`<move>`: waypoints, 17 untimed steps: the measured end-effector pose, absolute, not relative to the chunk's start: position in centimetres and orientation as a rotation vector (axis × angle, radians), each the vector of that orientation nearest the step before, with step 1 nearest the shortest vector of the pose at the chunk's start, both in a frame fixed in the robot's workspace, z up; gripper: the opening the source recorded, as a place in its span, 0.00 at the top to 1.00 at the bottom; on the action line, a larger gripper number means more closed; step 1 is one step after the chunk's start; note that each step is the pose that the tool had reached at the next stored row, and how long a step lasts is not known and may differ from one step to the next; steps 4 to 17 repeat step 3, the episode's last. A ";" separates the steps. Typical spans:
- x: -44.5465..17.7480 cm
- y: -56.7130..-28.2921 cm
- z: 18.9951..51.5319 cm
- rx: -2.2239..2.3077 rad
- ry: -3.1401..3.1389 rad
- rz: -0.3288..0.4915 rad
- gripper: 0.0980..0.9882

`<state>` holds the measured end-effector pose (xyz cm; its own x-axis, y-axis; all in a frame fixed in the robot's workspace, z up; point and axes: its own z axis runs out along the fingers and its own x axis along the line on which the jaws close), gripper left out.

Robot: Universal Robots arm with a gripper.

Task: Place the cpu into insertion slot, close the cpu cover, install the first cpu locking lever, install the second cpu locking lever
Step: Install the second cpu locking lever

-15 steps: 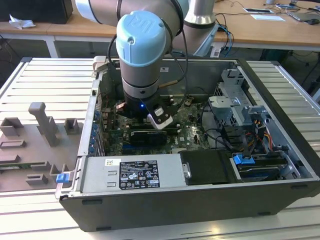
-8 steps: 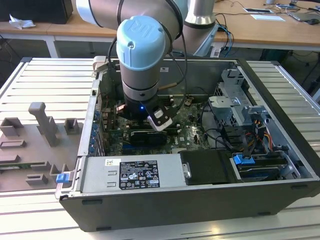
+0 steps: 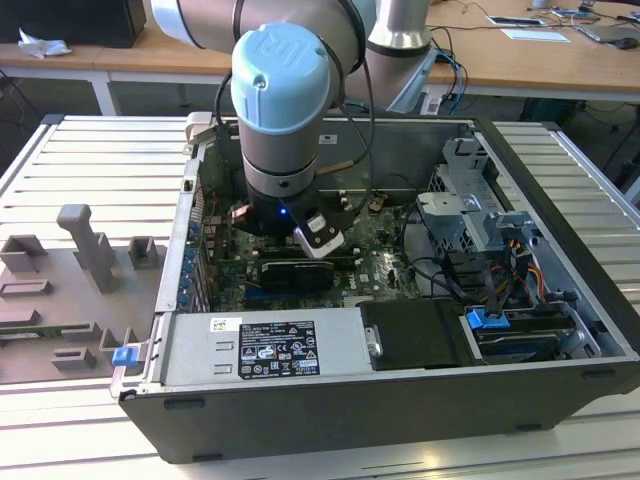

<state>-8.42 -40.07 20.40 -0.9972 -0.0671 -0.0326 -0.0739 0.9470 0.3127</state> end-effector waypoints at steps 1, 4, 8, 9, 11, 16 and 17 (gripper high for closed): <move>-8.4 -40.1 20.6 -0.112 3.079 0.495 0.99; -8.4 -40.1 20.9 -0.111 3.079 0.495 0.99; -8.4 -40.1 20.9 -0.111 3.079 0.495 0.99; -8.4 -40.1 20.9 -0.111 3.079 0.495 0.99; -8.4 -40.1 20.9 -0.111 3.079 0.495 0.99; -8.4 -40.1 20.9 -0.111 3.079 0.495 0.99; -8.4 -40.1 20.9 -0.111 3.079 0.495 0.99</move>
